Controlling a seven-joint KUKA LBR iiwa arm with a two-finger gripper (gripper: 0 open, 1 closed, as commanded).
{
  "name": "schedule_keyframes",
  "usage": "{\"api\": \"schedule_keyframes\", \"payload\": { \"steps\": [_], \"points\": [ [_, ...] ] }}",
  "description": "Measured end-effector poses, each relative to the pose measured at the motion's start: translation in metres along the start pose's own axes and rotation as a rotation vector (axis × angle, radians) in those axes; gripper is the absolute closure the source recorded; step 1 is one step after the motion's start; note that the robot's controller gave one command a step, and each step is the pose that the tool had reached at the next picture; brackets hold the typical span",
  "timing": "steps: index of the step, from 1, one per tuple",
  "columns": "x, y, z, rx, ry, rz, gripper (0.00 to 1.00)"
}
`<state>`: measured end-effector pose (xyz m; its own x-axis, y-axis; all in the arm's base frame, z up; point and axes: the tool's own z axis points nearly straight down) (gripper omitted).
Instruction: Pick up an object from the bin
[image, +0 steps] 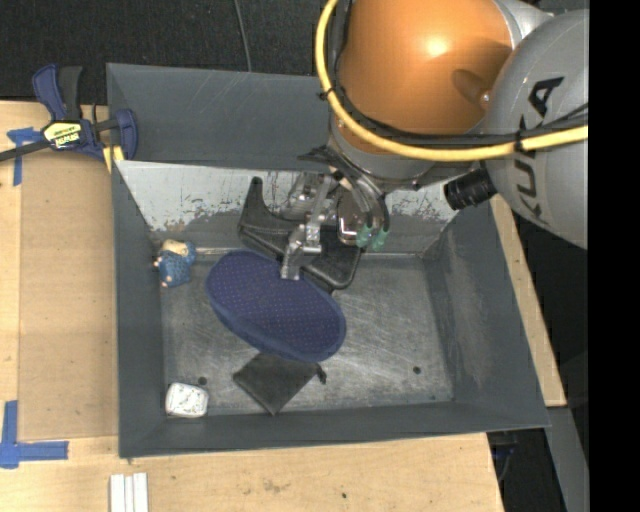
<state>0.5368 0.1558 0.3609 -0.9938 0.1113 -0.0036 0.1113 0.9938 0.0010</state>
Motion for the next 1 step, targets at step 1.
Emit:
{"api": "schedule_keyframes", "payload": {
  "steps": [1],
  "points": [
    [-0.0055, 0.0094, -0.0435, 0.001, 0.004, -0.240, 1.00]
  ]
}}
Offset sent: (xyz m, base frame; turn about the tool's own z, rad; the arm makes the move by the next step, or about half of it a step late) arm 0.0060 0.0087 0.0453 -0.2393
